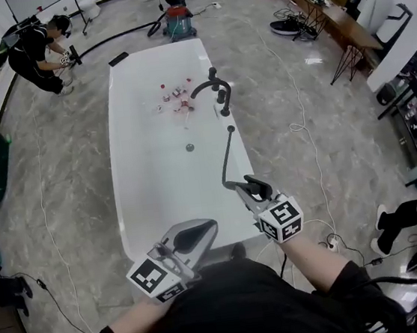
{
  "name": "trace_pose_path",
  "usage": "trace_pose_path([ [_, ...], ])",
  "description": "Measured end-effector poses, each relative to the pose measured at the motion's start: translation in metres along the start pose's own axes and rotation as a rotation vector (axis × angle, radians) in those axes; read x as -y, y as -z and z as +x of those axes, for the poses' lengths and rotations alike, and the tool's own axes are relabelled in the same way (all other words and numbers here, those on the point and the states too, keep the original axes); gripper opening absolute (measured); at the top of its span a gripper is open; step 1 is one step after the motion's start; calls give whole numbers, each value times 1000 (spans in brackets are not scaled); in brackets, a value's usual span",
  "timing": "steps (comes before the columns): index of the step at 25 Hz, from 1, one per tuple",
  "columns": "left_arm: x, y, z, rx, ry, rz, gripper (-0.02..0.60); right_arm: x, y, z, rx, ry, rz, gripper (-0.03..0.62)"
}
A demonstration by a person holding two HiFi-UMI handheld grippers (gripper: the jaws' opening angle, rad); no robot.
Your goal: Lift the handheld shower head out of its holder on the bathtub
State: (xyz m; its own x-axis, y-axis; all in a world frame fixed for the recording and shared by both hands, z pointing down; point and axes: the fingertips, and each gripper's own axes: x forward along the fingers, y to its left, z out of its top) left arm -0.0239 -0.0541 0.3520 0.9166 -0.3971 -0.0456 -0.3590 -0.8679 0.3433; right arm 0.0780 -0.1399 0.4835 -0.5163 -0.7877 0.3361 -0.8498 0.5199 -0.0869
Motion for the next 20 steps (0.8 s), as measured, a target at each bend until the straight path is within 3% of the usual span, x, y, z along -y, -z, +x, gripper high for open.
trace_pose_path([
  [7, -3, 11, -1, -31, -12, -14, 0, -33, -29, -26, 42, -57, 1, 120],
  [20, 4, 14, 3, -42, 11, -4, 0, -86, -48, -71, 62, -129, 13, 120],
])
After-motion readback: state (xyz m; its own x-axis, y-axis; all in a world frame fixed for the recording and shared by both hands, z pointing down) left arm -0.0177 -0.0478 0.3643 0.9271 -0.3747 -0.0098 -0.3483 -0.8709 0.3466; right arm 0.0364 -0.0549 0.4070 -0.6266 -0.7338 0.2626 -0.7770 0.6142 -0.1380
